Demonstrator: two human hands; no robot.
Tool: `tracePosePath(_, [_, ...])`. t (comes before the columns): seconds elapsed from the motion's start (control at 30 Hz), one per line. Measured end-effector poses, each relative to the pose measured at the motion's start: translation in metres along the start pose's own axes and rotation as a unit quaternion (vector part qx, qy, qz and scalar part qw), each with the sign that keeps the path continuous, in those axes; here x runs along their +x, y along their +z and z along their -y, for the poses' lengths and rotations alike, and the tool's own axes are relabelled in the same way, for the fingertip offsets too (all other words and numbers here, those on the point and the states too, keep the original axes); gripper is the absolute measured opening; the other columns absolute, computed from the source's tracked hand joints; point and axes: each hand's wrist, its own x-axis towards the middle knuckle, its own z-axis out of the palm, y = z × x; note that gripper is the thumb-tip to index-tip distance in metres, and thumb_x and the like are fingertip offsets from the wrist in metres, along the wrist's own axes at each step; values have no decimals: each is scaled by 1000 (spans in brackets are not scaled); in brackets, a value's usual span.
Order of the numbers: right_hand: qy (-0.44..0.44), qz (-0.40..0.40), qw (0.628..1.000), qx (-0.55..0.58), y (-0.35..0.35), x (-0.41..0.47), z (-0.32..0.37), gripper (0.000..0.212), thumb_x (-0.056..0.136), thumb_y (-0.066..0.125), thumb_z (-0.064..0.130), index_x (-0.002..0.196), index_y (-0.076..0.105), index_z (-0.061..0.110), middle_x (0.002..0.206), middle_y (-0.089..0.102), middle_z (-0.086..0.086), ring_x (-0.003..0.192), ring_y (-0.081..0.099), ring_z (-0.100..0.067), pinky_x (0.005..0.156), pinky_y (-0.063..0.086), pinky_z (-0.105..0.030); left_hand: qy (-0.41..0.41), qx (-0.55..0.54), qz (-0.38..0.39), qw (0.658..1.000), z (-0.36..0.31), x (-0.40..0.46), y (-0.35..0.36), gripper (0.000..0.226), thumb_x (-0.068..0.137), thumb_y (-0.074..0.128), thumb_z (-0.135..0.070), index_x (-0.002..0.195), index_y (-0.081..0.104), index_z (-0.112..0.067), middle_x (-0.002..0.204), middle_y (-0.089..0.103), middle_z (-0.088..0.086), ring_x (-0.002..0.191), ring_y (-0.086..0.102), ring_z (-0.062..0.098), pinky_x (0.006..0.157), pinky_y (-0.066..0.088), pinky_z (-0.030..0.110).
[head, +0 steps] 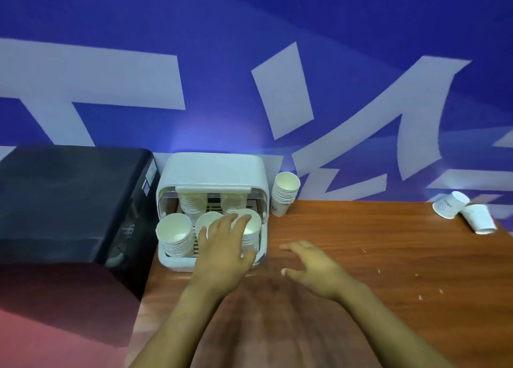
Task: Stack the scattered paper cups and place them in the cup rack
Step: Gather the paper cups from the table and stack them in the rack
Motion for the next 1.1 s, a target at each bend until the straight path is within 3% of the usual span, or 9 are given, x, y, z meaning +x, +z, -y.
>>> tracePosePath(0.13, [26,4,1000,18,-4,-37,-23,49,88,61,37,134,47,29,135,48,5,116,45,-4,96,32,-14,34,-16,22,999,-23,-17,17,59,89,53,-43,142,31,-33,143,38,-10,131,35,17,109,25,35])
tracePosePath(0.37, [11,-27,998,57,-28,-82,-66,45,87,64,30,130,53,22,124,56,2,91,45,1,82,33,-11,52,16,51,997,-84,-29,32,58,89,52,-45,142,31,-33,141,41,-6,129,40,19,109,30,37])
tracePosePath(0.5, [23,-38,996,71,-52,-117,-121,45,86,64,31,129,53,24,121,57,3,97,50,-4,88,39,-17,57,25,44,997,-145,-30,56,58,89,53,-45,141,33,-32,139,44,-6,126,43,19,105,34,35])
tracePosePath(0.77, [67,-82,984,142,-93,-191,-257,36,86,66,27,121,58,27,109,58,5,87,54,-6,75,39,-7,65,24,93,993,-278,-35,130,55,90,50,-45,141,32,-33,137,43,-7,129,40,19,105,31,36])
tracePosePath(0.93, [60,-59,984,158,-91,-189,-283,34,85,67,26,118,58,25,106,57,2,81,51,-9,78,43,-15,42,48,144,987,-296,-46,151,55,92,48,-44,142,28,-35,141,40,-6,130,38,21,104,31,37])
tracePosePath(1.1, [53,-52,985,158,-94,-176,-281,33,84,68,30,116,59,30,107,58,5,88,57,-12,86,47,-25,34,39,111,993,-293,-18,147,55,90,50,-44,141,31,-33,138,44,-5,128,41,21,102,33,36])
